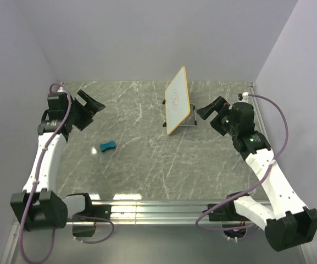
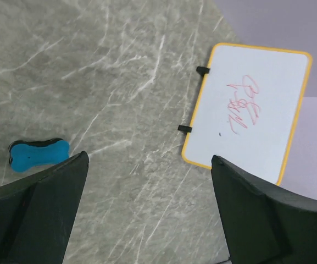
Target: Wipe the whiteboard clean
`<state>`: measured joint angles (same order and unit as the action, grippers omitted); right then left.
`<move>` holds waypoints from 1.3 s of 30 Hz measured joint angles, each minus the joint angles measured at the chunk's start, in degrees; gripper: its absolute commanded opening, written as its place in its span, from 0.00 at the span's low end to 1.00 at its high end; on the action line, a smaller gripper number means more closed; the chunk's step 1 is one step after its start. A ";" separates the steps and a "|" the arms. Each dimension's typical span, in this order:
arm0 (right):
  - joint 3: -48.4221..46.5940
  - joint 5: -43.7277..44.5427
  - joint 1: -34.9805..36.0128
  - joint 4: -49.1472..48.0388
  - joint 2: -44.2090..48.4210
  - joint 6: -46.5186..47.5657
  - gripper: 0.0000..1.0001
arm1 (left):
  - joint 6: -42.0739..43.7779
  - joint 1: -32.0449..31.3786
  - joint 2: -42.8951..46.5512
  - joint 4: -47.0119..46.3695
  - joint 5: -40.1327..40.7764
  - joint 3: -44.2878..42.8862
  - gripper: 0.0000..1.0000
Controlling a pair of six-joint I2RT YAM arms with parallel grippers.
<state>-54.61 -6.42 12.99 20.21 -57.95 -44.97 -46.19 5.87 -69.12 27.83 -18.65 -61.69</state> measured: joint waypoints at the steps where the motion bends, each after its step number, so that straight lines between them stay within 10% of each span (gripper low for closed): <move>1: 0.00 0.11 0.00 0.81 0.72 -1.55 1.00 | 0.24 -0.46 1.36 1.05 1.11 -0.87 0.99; 19: -29.24 -5.25 0.26 7.63 -20.70 4.15 0.86 | -1.01 -14.71 -12.70 15.28 21.66 -1.79 0.99; 39: -23.78 -5.27 1.01 15.45 -21.42 9.29 0.85 | -23.89 -14.49 -29.90 15.13 24.57 -1.36 0.99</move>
<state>-78.39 -11.68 14.00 35.66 -79.37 -35.68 -70.08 -8.62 -99.02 42.96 5.91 -63.05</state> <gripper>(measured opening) 0.847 0.995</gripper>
